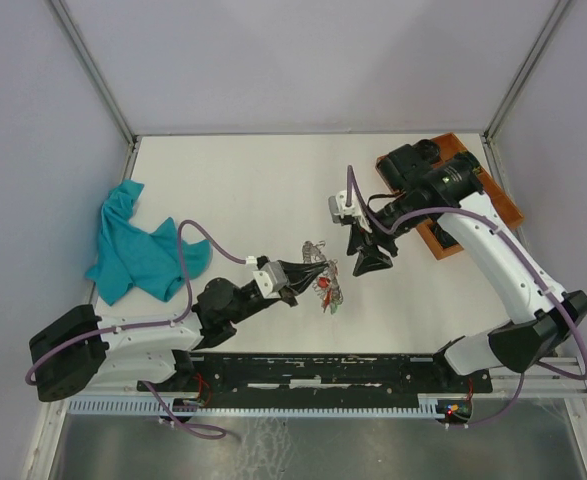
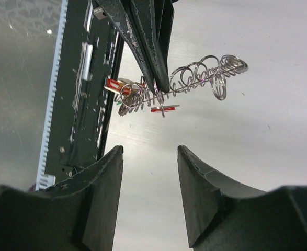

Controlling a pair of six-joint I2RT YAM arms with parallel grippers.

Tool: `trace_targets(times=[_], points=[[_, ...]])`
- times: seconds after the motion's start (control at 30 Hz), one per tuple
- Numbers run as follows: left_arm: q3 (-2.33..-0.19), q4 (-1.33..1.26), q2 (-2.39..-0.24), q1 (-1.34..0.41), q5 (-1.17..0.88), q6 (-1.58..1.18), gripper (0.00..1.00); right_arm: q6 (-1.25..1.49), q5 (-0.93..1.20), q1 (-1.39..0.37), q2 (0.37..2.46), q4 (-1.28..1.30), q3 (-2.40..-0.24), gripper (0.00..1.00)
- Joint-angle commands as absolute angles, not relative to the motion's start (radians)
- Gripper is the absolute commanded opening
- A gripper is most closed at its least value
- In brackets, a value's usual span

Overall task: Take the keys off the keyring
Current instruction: Remove the key from the keyring.

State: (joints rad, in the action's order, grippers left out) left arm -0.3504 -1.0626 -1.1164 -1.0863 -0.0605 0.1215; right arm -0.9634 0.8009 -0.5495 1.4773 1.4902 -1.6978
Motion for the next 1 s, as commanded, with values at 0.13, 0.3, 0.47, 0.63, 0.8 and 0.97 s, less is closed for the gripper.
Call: trace_targets(times=[0.13, 0.3, 0.47, 0.63, 0.8, 0.97], points=[[-0.344, -1.241, -1.063, -1.091, -0.048, 0.067, 0.03, -0.766, 1.016, -0.525, 1.405, 1.2, -1.577, 0.56], [-0.344, -1.244, -1.063, -1.091, -0.054, 0.058, 0.03, -0.694, 1.02, -0.525, 1.399, 1.113, -1.537, 0.52], [-0.348, -1.241, -1.062, -1.09, -0.055, 0.055, 0.03, -0.692, 1.04, -0.526, 1.402, 1.106, -1.526, 0.44], [-0.348, -1.239, -1.062, -1.091, -0.055, 0.051, 0.03, -0.709, 1.06, -0.525, 1.402, 1.119, -1.523, 0.39], [-0.348, -1.242, -1.057, -1.091, -0.054, 0.046, 0.03, -0.717, 1.057, -0.527, 1.404, 1.122, -1.52, 0.33], [-0.35, -1.241, -1.052, -1.091, -0.055, 0.044, 0.03, -0.726, 1.051, -0.527, 1.403, 1.127, -1.52, 0.27]])
